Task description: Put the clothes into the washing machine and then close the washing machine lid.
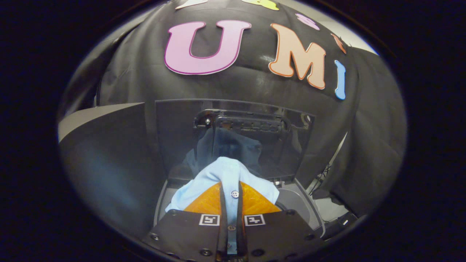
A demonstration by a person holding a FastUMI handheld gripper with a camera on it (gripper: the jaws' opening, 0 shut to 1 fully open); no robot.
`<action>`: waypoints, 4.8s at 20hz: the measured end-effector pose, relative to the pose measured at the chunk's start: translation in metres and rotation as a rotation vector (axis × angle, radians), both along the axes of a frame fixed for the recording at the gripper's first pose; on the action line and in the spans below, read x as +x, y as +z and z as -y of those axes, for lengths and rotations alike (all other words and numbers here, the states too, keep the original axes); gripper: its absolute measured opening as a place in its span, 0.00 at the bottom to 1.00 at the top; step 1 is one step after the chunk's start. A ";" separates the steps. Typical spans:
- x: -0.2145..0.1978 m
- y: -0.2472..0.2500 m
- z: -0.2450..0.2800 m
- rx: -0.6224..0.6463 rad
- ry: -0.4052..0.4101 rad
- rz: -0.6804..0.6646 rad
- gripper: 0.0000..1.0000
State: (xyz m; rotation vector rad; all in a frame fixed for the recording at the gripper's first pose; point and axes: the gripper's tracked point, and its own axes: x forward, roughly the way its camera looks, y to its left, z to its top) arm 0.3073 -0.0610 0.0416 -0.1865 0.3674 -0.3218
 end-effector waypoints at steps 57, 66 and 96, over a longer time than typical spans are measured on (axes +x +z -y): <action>0.032 0.174 -0.026 -0.059 0.162 0.298 0.97; 0.141 0.171 0.027 0.042 0.196 0.447 0.97; 0.099 0.120 0.044 0.056 0.096 0.350 0.99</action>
